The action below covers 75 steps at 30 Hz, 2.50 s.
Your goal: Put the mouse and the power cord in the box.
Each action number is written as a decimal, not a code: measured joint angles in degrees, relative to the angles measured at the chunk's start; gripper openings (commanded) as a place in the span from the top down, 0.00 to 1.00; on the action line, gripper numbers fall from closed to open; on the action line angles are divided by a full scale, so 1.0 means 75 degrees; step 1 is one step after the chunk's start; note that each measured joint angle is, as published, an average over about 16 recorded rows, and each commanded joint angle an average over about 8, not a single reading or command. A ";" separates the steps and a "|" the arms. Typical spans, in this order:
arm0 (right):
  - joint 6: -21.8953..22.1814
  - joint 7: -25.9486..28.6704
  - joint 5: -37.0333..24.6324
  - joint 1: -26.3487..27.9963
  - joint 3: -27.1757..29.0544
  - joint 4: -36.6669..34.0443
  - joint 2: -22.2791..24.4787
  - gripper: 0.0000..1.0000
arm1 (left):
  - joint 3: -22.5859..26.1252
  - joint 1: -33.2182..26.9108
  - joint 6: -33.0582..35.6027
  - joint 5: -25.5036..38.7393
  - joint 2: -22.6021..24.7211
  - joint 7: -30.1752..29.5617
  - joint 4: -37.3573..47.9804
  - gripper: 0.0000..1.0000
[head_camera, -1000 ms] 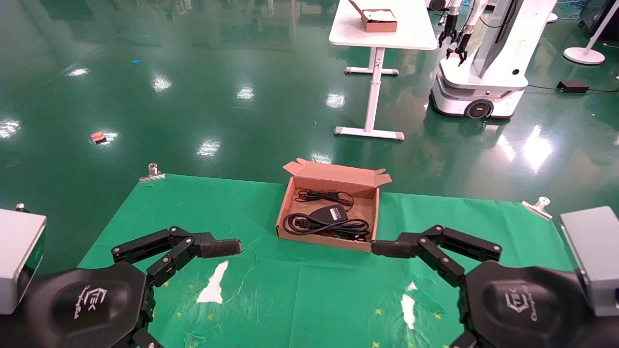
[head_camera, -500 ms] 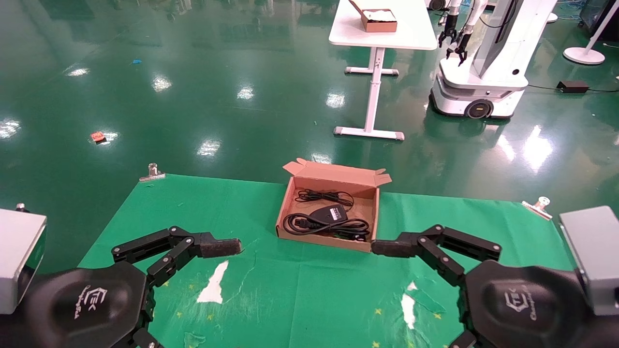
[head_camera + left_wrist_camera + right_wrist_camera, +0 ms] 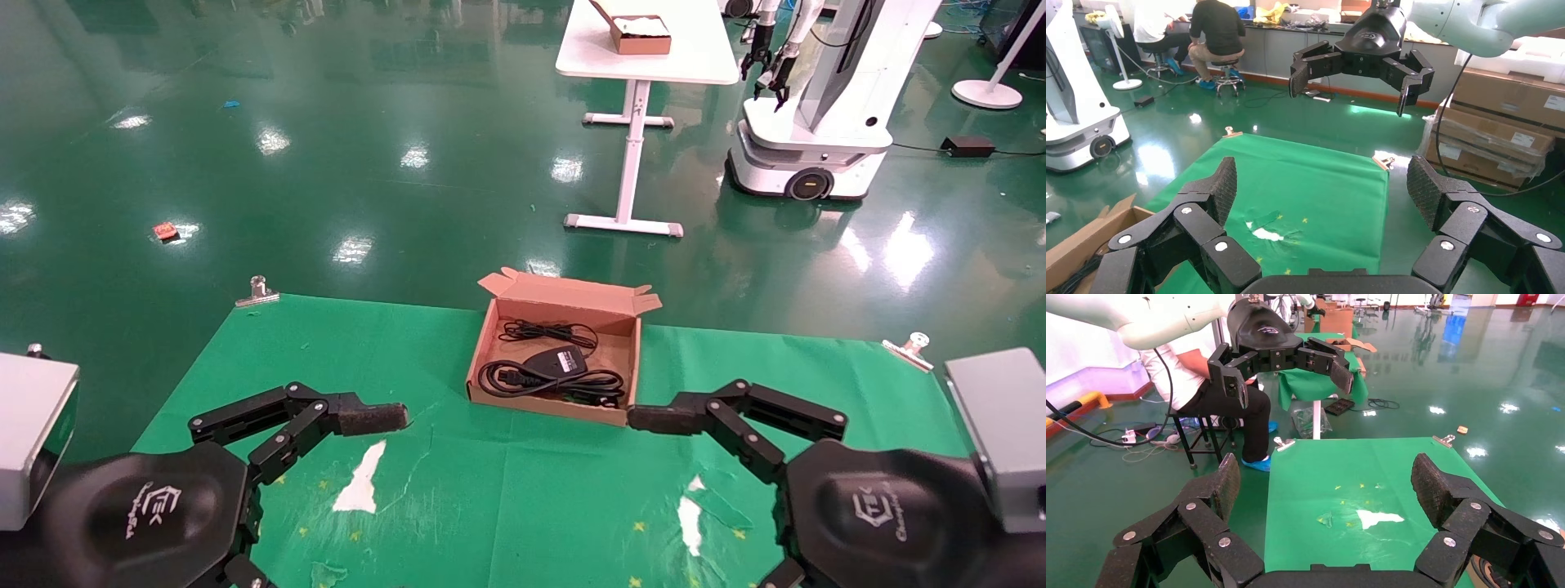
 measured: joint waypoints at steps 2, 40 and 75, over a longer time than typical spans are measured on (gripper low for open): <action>0.0000 0.0000 0.0000 0.0000 0.0000 0.0000 0.0000 0.00 | 0.0000 0.0000 0.0000 0.0000 0.0000 0.0000 0.0000 0.00; 0.0000 0.0000 0.0000 0.0000 0.0000 0.0000 0.0000 0.00 | 0.0000 0.0000 0.0000 0.0000 0.0000 0.0000 0.0000 0.00; 0.0000 0.0000 0.0000 0.0000 0.0000 0.0000 0.0000 0.00 | 0.0000 0.0000 -0.0001 0.0000 0.0000 0.0000 0.0000 0.00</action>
